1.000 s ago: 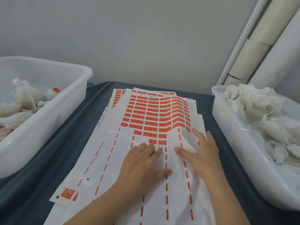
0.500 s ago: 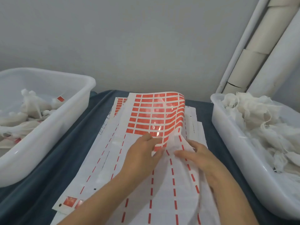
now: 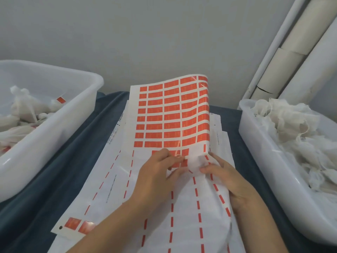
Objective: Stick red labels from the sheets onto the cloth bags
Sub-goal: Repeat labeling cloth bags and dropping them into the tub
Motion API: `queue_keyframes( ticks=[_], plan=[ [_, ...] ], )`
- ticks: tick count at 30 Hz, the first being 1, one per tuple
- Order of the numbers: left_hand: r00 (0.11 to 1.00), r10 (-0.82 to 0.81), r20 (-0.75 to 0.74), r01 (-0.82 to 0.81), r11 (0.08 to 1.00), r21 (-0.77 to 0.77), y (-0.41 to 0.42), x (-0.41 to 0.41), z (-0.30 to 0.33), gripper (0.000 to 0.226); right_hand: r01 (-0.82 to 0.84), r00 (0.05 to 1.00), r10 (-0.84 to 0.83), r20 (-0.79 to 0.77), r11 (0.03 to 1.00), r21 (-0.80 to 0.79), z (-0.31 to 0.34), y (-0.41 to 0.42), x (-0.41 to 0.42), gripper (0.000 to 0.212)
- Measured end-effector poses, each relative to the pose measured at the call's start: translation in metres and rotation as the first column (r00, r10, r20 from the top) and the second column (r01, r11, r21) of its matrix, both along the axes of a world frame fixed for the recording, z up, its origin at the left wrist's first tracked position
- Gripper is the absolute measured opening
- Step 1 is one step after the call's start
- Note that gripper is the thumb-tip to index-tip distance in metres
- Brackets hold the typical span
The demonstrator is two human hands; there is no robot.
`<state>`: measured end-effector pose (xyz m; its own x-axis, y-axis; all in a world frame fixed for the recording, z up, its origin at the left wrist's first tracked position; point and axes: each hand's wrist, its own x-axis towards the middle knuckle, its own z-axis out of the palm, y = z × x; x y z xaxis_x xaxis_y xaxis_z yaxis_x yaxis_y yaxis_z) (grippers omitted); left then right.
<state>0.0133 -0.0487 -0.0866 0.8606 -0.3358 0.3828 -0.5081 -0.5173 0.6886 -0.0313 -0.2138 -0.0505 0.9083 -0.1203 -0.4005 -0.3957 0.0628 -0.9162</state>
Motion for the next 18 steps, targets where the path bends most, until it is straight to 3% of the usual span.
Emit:
queue_keyframes(
  ticks=[9,18],
  plan=[
    [0.992,-0.126,-0.024,0.126,0.992,0.001,0.003,0.002,0.011,0.032,0.025,1.0,-0.025,0.006,0.997,-0.076,0.001,0.001,0.0,0.036],
    [0.97,-0.174,-0.169,0.167,0.984,-0.057,0.006,0.009,0.017,0.032,0.04,0.999,-0.039,0.007,0.996,-0.075,0.001,0.001,0.0,0.032]
  ],
)
